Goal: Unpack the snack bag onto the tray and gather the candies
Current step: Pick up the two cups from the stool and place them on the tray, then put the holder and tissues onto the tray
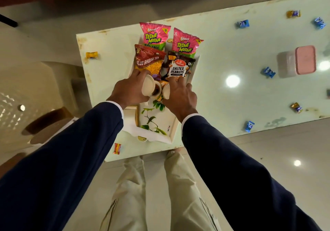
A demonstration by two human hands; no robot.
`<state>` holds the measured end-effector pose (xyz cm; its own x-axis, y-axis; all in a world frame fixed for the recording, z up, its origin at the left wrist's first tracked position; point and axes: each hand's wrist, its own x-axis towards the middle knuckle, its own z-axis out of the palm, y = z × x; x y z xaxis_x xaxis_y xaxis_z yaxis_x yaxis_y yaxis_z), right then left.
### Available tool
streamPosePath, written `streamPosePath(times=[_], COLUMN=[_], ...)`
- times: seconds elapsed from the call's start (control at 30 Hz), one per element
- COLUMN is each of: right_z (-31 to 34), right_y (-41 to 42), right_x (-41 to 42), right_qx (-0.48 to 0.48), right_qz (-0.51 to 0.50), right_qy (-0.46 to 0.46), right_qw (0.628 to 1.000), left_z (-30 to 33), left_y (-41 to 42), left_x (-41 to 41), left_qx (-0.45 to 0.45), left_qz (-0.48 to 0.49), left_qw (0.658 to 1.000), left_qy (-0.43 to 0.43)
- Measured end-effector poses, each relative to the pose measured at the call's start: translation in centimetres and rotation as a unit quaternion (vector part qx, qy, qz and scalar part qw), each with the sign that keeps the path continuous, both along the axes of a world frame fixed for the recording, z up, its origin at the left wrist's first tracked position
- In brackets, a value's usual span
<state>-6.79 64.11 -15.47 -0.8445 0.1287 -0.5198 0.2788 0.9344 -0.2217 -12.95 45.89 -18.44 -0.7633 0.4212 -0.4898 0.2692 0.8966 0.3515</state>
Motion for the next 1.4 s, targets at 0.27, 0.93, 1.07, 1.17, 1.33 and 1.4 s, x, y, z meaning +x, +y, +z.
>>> streamPosePath(times=[0.27,0.93,1.07,1.17,1.33,1.4], right_z=[0.9,-0.2,-1.5,-1.6,-1.6,-1.6], right_y=[-0.5,-28.0,-30.4,-31.6,-32.1,-32.6], right_x=[-0.5,3.2,4.6,5.1,4.8,4.5], right_qx=[0.042,-0.337,-0.306,-0.272,-0.258,-0.254], right_qz=[0.053,0.014,0.026,0.042,0.0,-0.025], right_qy=[0.026,-0.149,-0.203,-0.239,-0.228,-0.169], right_qw=[0.997,0.929,0.93,0.931,0.939,0.952], left_z=[0.8,4.2,2.3,1.8,2.6,3.1], left_y=[-1.6,-30.1,-32.9,-34.2,-36.2,-37.2], left_x=[1.8,17.0,15.2,13.9,14.5,16.4], left_qx=[0.068,-0.036,-0.022,-0.019,0.251,0.344], left_qz=[0.086,0.411,0.395,0.371,0.535,0.605], left_qw=[0.994,0.908,0.918,0.927,0.806,0.718], left_qy=[-0.01,0.072,0.019,0.04,0.022,0.011])
